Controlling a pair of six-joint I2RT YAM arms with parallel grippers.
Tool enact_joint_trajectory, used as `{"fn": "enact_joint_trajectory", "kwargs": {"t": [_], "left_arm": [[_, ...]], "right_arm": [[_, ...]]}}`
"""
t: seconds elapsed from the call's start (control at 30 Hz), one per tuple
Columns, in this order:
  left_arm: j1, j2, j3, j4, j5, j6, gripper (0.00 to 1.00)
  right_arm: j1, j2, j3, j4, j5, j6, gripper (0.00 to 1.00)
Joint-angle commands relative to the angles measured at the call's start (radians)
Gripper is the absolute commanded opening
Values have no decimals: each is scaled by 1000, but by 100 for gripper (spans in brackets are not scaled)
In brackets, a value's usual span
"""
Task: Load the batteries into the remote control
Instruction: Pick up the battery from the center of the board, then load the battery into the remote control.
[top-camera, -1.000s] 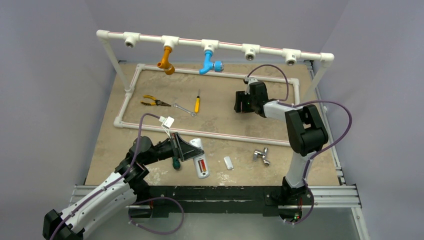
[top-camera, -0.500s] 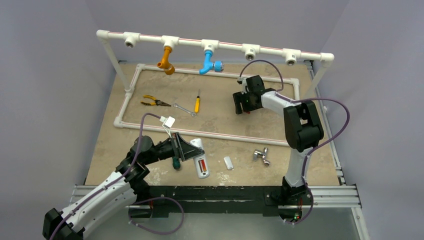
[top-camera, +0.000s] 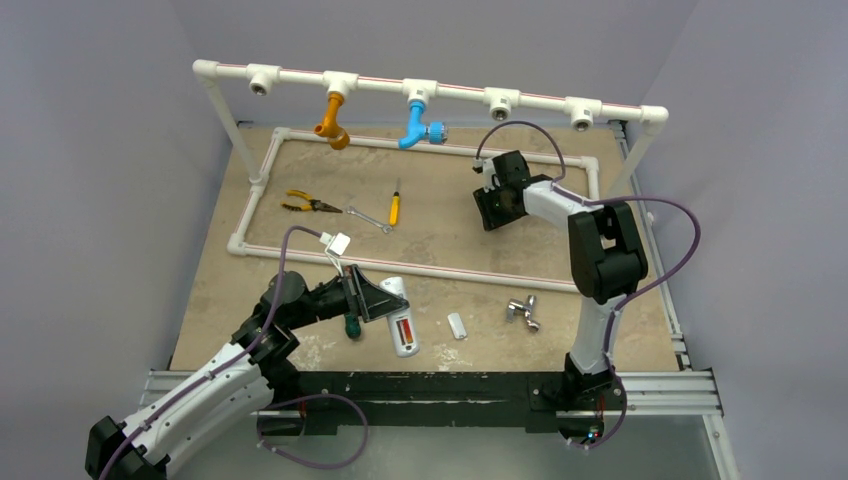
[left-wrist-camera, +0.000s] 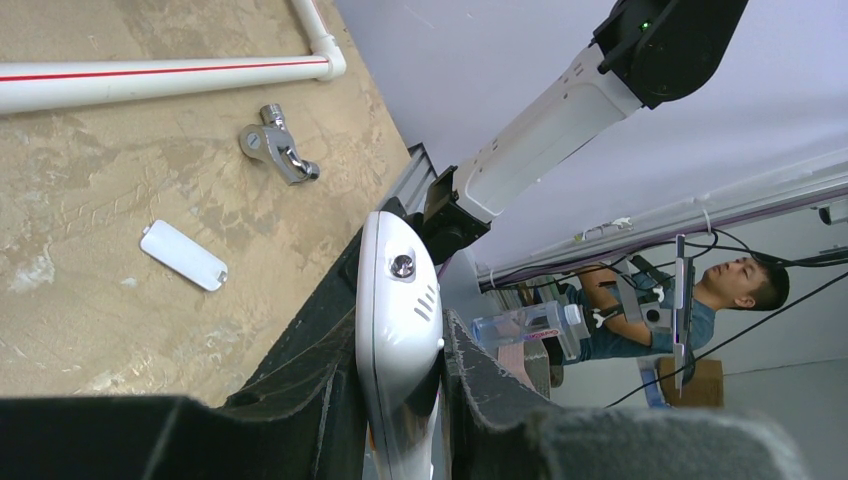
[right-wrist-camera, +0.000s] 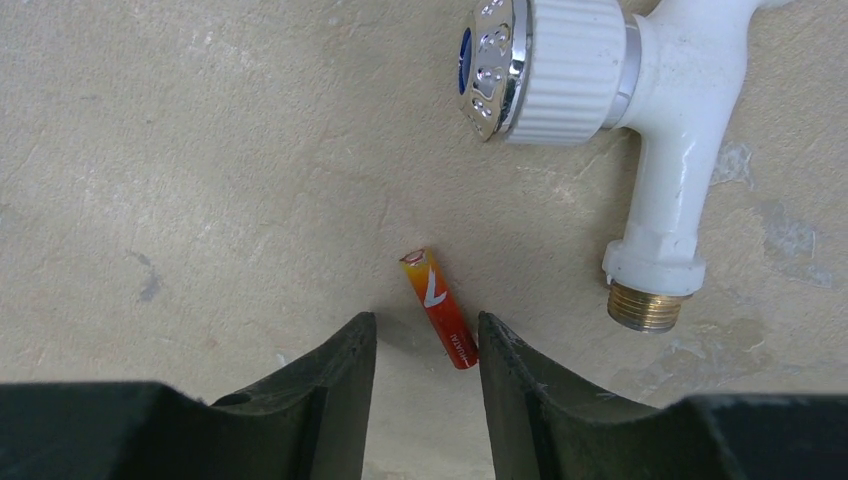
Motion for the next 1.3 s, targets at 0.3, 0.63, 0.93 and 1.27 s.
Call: {"fn": "enact_joint_trajectory", "kwargs": {"t": [0.3, 0.63, 0.93, 1.27], "left_arm": [[0, 1, 45, 41, 2, -1, 0], [0, -10, 28, 48, -4, -5, 0], [0, -20, 15, 45, -37, -5, 0], [0, -18, 12, 68, -54, 18, 0]], "right_arm": [[2, 61, 3, -146, -51, -7, 2], [4, -286, -310, 151, -149, 176, 0], [127, -839, -836, 537, -312, 343, 0], [346, -1623, -1090, 755, -473, 298, 0]]}}
